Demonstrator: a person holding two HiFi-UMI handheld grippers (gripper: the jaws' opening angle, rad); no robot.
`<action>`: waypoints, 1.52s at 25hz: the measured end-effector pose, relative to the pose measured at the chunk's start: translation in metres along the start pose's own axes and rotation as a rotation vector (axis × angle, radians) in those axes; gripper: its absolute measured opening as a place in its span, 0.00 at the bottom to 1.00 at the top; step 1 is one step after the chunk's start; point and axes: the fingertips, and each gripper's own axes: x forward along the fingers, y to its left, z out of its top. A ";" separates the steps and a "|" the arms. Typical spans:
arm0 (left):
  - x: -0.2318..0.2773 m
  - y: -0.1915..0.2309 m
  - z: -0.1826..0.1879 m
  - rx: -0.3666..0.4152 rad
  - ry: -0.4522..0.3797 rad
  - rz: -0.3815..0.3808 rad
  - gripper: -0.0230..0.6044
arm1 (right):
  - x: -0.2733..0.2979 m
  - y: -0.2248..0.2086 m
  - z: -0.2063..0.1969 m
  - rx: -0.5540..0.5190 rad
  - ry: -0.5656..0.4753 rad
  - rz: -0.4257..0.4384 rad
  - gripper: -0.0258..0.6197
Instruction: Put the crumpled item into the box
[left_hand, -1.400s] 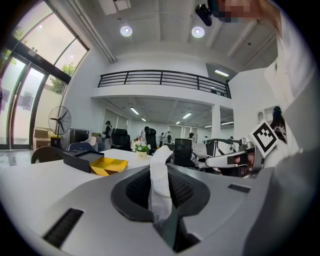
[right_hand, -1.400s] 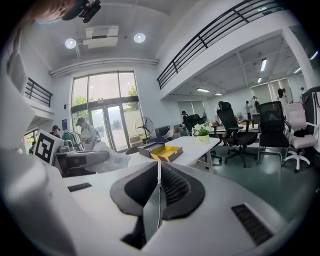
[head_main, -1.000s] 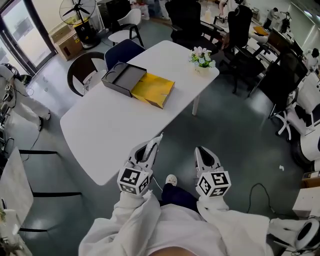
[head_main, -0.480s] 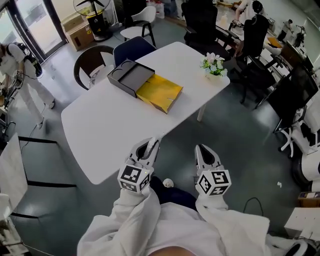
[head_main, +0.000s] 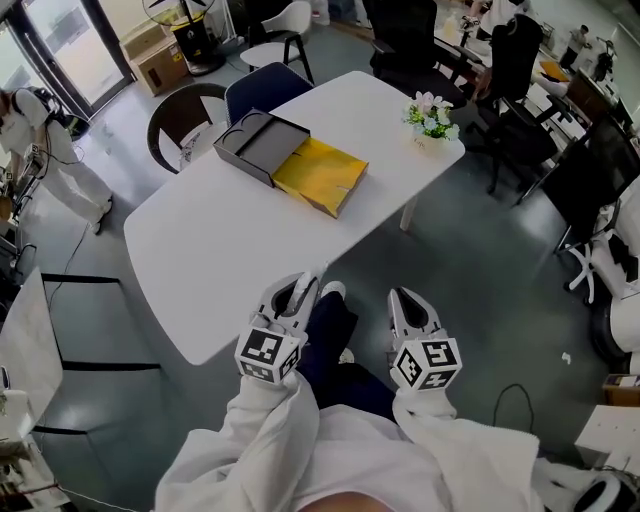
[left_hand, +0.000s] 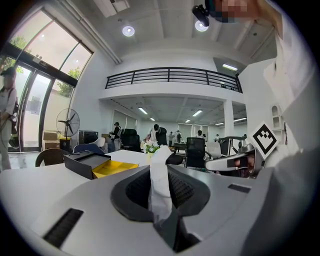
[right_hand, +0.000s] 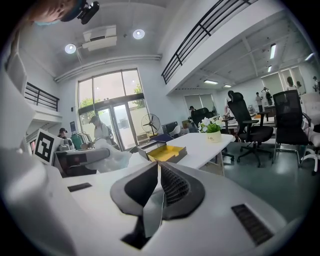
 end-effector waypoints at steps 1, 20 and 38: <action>0.001 0.001 -0.001 -0.004 0.003 0.003 0.14 | 0.002 0.000 0.001 0.001 0.001 0.002 0.10; 0.069 0.061 0.012 -0.037 0.008 0.011 0.14 | 0.085 -0.019 0.033 -0.018 0.036 0.032 0.10; 0.177 0.133 0.031 -0.115 0.059 0.041 0.14 | 0.212 -0.061 0.076 -0.042 0.142 0.116 0.10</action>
